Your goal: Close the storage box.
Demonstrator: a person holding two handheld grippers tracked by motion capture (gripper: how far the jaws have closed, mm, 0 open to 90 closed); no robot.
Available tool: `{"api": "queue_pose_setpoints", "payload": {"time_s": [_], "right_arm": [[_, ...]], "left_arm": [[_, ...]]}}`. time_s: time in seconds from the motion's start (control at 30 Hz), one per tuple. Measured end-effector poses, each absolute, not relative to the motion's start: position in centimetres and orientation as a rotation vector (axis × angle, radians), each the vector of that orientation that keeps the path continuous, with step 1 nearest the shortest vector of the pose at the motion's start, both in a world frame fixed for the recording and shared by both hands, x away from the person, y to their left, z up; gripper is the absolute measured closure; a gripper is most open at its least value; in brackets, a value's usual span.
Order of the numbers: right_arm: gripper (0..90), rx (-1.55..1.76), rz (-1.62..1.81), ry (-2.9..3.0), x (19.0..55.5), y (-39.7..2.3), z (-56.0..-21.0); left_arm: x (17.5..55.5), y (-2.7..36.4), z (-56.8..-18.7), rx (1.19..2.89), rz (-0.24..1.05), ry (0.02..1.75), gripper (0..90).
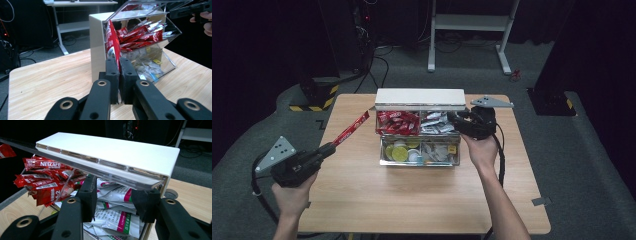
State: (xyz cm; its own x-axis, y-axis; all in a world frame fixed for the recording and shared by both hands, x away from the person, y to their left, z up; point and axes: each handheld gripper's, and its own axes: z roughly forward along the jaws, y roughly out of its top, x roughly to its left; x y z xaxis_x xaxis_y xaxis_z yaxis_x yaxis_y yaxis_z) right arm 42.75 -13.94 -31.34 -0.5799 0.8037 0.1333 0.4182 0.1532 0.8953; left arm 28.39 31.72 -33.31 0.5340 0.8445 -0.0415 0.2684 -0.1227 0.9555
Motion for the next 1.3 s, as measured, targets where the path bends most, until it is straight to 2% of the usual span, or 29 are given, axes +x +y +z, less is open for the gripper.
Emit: {"api": "queue_pose_setpoints", "payload": {"time_s": [1.3], "right_arm": [[56.0,1.168,1.399,2.063,42.7,-13.9,-31.5]], "left_arm": [[30.7,33.5,-35.4,1.611,0.615,1.056,86.8]]}}
